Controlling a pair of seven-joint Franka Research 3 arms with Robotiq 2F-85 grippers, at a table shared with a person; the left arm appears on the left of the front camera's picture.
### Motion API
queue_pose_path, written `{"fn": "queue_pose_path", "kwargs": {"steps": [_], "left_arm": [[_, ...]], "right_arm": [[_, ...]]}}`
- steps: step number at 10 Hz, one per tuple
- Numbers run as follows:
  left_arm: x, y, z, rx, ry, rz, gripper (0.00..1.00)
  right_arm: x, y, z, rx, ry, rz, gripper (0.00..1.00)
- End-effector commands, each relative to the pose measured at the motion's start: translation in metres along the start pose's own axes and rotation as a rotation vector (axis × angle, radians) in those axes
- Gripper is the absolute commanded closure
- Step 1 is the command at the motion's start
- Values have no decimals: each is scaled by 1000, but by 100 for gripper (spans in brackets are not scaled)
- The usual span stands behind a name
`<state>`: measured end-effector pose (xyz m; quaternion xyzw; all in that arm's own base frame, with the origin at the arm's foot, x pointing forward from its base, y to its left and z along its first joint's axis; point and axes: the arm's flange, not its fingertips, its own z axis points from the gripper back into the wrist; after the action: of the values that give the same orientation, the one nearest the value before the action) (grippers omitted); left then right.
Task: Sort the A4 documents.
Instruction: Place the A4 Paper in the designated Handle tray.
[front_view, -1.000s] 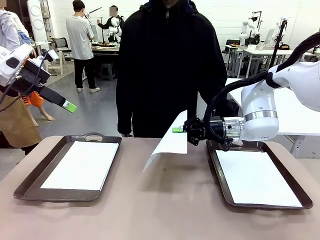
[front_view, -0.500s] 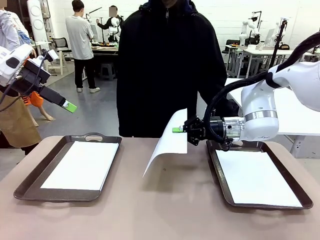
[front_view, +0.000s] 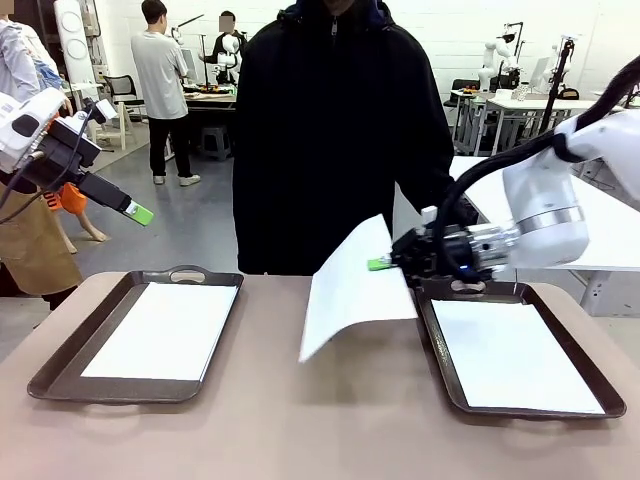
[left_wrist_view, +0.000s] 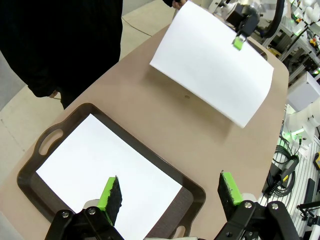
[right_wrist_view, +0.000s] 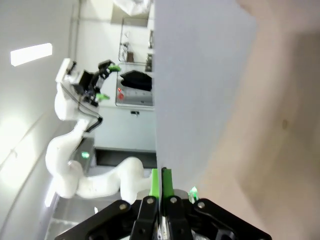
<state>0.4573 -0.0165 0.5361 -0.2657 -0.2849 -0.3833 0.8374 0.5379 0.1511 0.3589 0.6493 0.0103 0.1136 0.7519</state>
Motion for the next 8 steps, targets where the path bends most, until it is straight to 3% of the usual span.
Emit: {"fn": "queue_pose_path", "kwargs": {"steps": [1, 5, 8], "left_arm": [[0, -1, 0, 1, 0, -6, 0], [0, -1, 0, 1, 0, -6, 0], [0, -1, 0, 1, 0, -6, 0]], "right_arm": [[-15, 13, 64, -27, 29, 54, 99], [-35, 18, 148, -161, 18, 61, 99], [-43, -12, 184, -178, -3, 10, 99]]}}
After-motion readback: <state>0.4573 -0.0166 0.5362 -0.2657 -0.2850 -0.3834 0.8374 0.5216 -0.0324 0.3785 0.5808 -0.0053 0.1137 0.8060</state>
